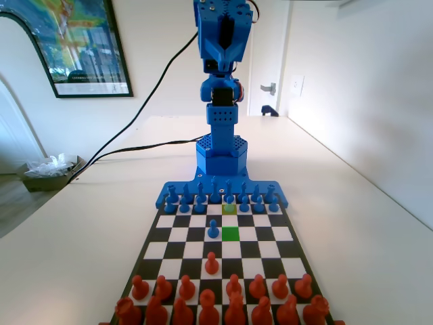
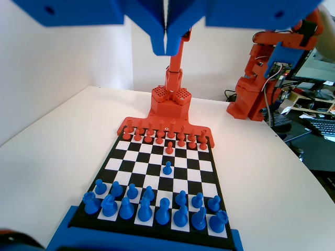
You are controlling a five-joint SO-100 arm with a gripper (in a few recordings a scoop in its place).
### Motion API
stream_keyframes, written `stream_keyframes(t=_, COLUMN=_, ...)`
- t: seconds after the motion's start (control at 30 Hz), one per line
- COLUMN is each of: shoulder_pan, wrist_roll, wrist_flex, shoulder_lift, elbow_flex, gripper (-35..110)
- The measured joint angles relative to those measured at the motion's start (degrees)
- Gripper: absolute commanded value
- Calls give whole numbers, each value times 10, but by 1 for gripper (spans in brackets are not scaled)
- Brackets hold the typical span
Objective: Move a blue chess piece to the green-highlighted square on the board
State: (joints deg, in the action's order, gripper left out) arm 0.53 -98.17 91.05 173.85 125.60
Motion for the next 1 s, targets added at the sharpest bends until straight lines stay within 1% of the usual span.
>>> stream_keyframes(t=0.2, shoulder_pan=-4, wrist_roll=0, wrist_flex=0, shoulder_lift=0, elbow_flex=0, gripper=8)
stream_keyframes(t=0.3, shoulder_pan=-4, wrist_roll=0, wrist_flex=0, shoulder_lift=0, elbow_flex=0, gripper=4)
stream_keyframes(t=0.6, shoulder_pan=-8, wrist_roll=-5, wrist_flex=-8, shoulder_lift=-4, elbow_flex=-1, gripper=5)
stream_keyframes(t=0.73, shoulder_pan=-37, wrist_roll=13, wrist_flex=-7, shoulder_lift=-38, elbow_flex=-47, gripper=6)
stream_keyframes(t=0.9, shoulder_pan=-70, wrist_roll=52, wrist_flex=49, shoulder_lift=-112, elbow_flex=-160, gripper=6)
stream_keyframes(t=1.0, shoulder_pan=-65, wrist_roll=77, wrist_flex=85, shoulder_lift=-168, elbow_flex=-229, gripper=6)
